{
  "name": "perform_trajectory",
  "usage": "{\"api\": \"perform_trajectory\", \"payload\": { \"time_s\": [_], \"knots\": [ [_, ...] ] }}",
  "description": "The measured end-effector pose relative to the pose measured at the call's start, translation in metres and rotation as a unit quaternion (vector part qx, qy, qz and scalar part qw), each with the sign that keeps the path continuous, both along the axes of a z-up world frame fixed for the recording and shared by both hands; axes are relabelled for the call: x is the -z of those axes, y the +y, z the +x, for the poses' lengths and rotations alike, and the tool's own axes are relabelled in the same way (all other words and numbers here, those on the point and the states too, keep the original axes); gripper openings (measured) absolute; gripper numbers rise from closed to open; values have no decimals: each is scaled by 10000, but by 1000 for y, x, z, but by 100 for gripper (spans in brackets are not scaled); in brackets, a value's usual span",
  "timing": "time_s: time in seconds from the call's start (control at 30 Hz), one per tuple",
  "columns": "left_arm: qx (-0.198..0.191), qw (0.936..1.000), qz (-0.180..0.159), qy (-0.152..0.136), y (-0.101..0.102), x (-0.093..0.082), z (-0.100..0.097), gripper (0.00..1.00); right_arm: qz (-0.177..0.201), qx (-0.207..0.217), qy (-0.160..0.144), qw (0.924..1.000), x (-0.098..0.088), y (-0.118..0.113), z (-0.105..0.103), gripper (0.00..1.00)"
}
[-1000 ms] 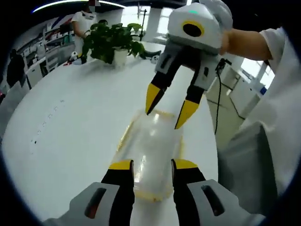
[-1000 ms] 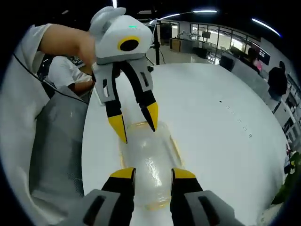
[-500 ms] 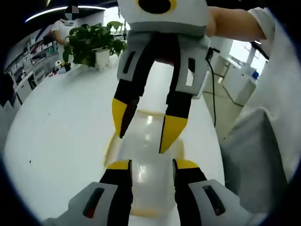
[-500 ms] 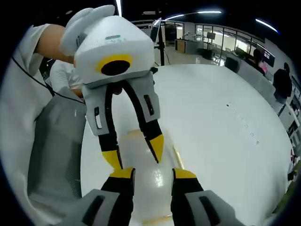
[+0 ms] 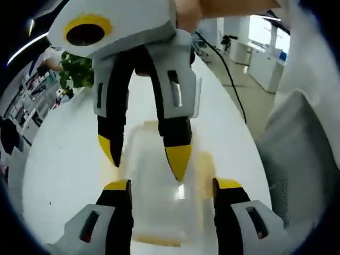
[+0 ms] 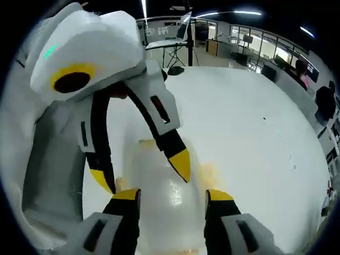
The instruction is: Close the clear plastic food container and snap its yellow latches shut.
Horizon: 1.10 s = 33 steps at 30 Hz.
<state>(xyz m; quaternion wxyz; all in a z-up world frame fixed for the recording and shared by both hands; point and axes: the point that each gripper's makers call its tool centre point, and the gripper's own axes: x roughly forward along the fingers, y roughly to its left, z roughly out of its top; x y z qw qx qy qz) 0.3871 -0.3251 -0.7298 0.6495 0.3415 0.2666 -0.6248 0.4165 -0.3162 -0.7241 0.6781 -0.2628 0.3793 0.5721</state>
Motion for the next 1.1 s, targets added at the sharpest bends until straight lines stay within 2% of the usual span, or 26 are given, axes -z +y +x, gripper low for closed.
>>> {"api": "perform_trajectory", "payload": {
  "time_s": [0.07,0.2,0.27,0.4,0.43,0.47,0.57,0.77,0.97,1.1],
  "knots": [
    [102,9999,23,-132,0,1,0,62,27,-101,33,9999,-1,0,0,49],
    [136,9997,20,-189,-1,2,0,61,-48,-228,17,9997,-1,-2,5,53],
    [146,9997,28,-215,-1,2,2,61,-126,-226,102,9996,2,-4,7,53],
    [290,9977,219,-576,-2,7,4,63,-415,-584,195,9972,11,-10,5,54],
    [246,9979,186,-570,-3,8,3,64,-324,-541,335,9974,9,-6,4,54],
    [221,9977,187,-606,-4,8,4,65,-395,-578,455,9965,10,-7,1,53],
    [266,9957,271,-843,-5,11,6,66,-530,-745,487,9946,11,-5,5,54],
    [254,9954,167,-904,-5,11,6,66,-696,-733,1016,9897,17,-5,5,55],
    [234,9952,103,-940,-5,11,7,65,-745,-878,1210,9860,19,-4,3,54],
    [261,9945,180,-999,-5,11,7,64,-877,-886,1283,9839,19,-4,1,52]
  ]
}}
